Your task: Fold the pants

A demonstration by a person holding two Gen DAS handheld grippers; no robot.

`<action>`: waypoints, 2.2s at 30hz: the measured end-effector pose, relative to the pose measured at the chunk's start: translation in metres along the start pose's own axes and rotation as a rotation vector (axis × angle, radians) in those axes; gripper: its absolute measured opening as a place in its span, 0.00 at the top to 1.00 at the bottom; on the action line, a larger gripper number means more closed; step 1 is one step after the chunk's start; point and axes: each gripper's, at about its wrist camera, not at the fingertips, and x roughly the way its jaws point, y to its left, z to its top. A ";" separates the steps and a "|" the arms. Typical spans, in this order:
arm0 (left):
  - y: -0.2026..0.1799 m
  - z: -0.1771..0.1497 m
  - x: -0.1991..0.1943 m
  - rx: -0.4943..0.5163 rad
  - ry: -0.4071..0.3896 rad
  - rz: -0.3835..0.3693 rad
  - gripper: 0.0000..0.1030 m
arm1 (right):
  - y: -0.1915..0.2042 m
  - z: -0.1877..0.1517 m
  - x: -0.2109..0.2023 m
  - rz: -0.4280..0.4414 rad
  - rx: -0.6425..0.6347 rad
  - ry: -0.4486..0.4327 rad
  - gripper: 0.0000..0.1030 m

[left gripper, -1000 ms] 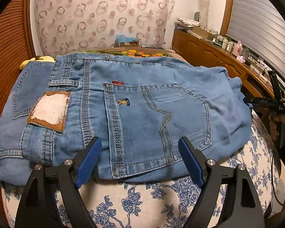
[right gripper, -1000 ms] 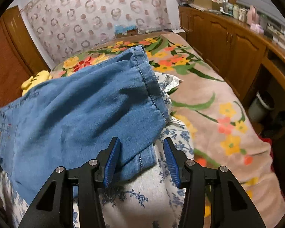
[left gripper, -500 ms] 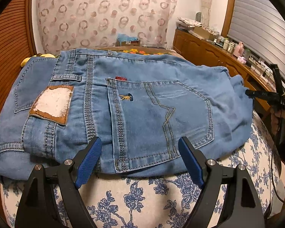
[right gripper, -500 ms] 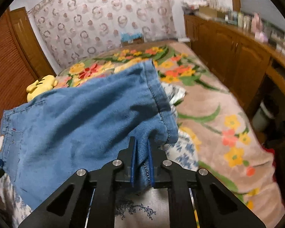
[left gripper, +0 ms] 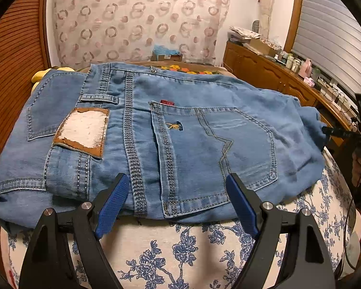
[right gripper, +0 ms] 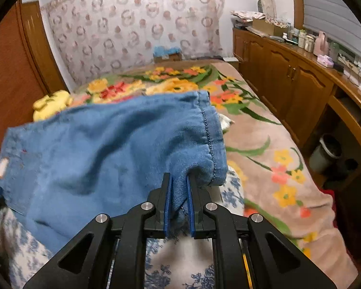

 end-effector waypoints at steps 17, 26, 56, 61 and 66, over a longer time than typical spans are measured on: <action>0.020 -0.001 -0.006 -0.023 -0.011 0.025 0.19 | -0.013 -0.022 0.021 0.017 0.123 0.071 0.49; 0.031 0.001 -0.021 -0.040 -0.027 0.020 0.19 | -0.004 -0.014 0.040 0.017 0.076 0.044 0.49; 0.080 0.005 -0.001 -0.071 0.000 0.176 0.49 | 0.006 -0.024 0.036 -0.033 -0.019 0.003 0.49; 0.074 0.008 -0.008 -0.067 -0.032 0.155 0.64 | 0.006 -0.023 0.034 -0.030 -0.011 0.000 0.56; 0.069 0.010 -0.011 -0.044 -0.039 0.154 0.70 | 0.001 -0.023 0.033 -0.018 0.023 -0.006 0.62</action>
